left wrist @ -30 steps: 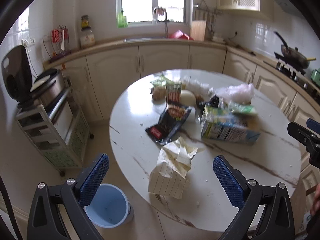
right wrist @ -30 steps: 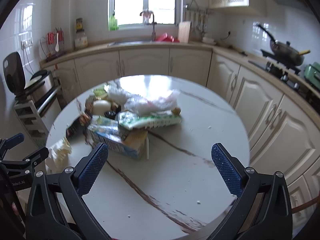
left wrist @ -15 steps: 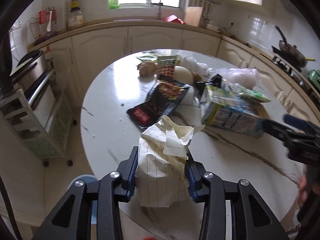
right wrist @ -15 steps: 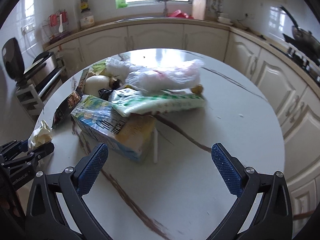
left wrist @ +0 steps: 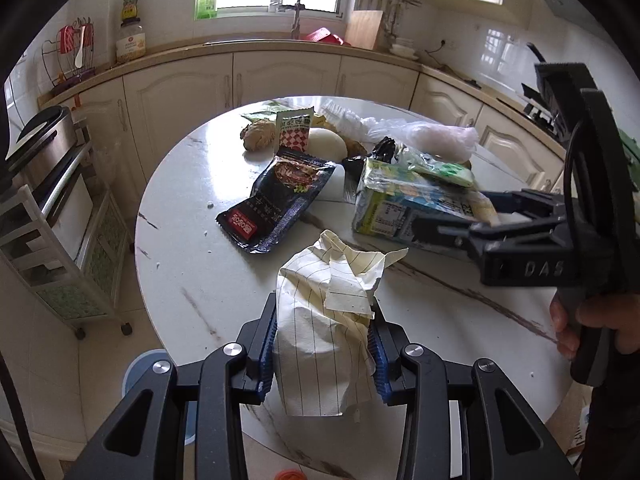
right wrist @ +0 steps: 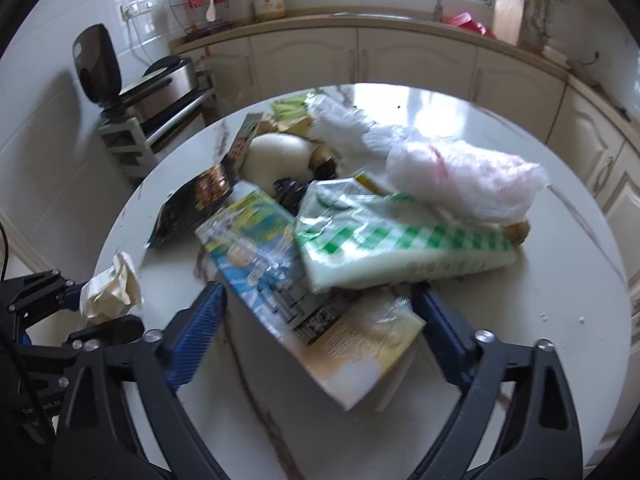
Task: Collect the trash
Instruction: 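Grasp the crumpled paper with the left tool while the right tool grasps the milk carton, then carry both items to the blue bin and open both tools to drop them, then move both tools back over the table, then grasp the black snack wrapper with the left tool while the right tool grasps the green-checked wrapper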
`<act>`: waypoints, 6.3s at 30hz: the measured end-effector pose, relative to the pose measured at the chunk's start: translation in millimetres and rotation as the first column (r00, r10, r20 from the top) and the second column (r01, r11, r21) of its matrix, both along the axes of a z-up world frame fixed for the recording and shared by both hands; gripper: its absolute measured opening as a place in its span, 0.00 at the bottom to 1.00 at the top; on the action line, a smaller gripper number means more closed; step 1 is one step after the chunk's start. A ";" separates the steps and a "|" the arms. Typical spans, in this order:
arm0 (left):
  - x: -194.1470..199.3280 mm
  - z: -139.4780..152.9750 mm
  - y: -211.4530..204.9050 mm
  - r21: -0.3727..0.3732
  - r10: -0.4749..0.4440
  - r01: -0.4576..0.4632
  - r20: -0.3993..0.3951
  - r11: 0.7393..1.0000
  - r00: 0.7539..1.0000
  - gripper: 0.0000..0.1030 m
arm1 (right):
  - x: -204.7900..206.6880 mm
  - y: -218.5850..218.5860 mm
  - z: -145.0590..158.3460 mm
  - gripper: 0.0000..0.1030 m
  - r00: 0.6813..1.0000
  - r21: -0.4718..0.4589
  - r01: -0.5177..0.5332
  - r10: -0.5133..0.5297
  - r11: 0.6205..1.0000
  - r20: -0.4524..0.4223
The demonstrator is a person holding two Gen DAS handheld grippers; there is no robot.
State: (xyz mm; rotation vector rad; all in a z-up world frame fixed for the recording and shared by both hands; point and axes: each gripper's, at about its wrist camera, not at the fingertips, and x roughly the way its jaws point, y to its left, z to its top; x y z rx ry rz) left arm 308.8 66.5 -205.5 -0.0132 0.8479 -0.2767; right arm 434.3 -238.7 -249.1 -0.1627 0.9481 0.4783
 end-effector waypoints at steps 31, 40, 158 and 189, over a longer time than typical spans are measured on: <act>-109.0 56.8 109.8 0.016 0.245 -0.251 0.168 0.968 0.955 0.34 | -128.8 149.2 76.8 0.45 0.978 0.231 -0.135 0.092 0.963 0.190; -116.9 -36.0 218.6 0.109 0.472 -0.466 -0.033 0.878 0.881 0.34 | -113.1 287.0 -5.7 0.45 0.961 0.138 -0.276 0.272 0.951 0.049; -25.4 39.3 -93.2 0.023 -0.064 0.062 0.106 0.998 0.992 0.30 | -51.6 -94.0 21.1 0.23 0.891 0.167 0.449 -0.453 0.878 -0.015; -94.9 73.7 -68.9 -0.004 -0.013 0.014 0.127 1.000 0.992 0.30 | -104.6 14.0 80.6 0.14 0.939 0.061 0.240 -0.248 0.969 0.237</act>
